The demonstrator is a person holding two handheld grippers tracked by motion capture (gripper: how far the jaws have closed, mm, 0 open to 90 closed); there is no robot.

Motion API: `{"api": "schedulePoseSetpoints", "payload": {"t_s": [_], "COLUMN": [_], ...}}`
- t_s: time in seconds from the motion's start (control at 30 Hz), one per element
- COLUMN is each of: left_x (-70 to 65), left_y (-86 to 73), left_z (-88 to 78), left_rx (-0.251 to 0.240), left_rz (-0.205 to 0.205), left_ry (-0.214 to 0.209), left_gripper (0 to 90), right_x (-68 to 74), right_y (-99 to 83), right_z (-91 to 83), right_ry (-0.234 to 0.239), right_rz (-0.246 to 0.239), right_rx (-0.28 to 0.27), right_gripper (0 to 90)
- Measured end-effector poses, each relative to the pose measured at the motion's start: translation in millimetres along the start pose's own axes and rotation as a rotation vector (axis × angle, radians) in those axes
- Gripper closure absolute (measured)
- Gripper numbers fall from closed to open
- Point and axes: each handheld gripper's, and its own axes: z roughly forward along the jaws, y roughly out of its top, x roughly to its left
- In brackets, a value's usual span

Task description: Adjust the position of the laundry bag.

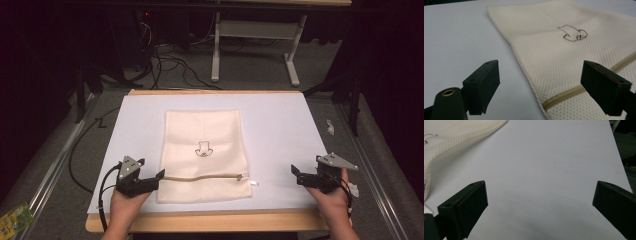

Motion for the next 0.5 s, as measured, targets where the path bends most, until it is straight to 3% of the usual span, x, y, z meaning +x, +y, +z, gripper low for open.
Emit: {"api": "schedulePoseSetpoints", "payload": {"t_s": [0.07, 0.3, 0.4, 0.5], "left_x": [-0.3, -1.8, -0.8, -0.4], "left_y": [0.4, -0.2, -0.7, -0.8], "left_z": [0.8, 6.6, 4.3, 2.6], "left_rx": [-0.005, 0.012, 0.012, 0.008], "left_rz": [-0.020, -0.006, -0.014, -0.027], "left_ry": [0.003, 0.016, 0.013, 0.015], "left_gripper": [18.4, 18.6, 21.0, 22.3], "right_x": [-0.2, 1.4, 10.5, 19.9], "right_y": [-0.4, 1.1, 3.2, 4.8], "right_z": [-0.1, -1.3, -2.0, -1.5], "right_ry": [0.003, 0.020, 0.062, 0.077], "right_rz": [0.012, 0.026, 0.017, 0.007], "right_rx": [-0.002, 0.004, -0.004, -0.003], "right_gripper": [0.1, 1.6, 8.4, 9.6]}}
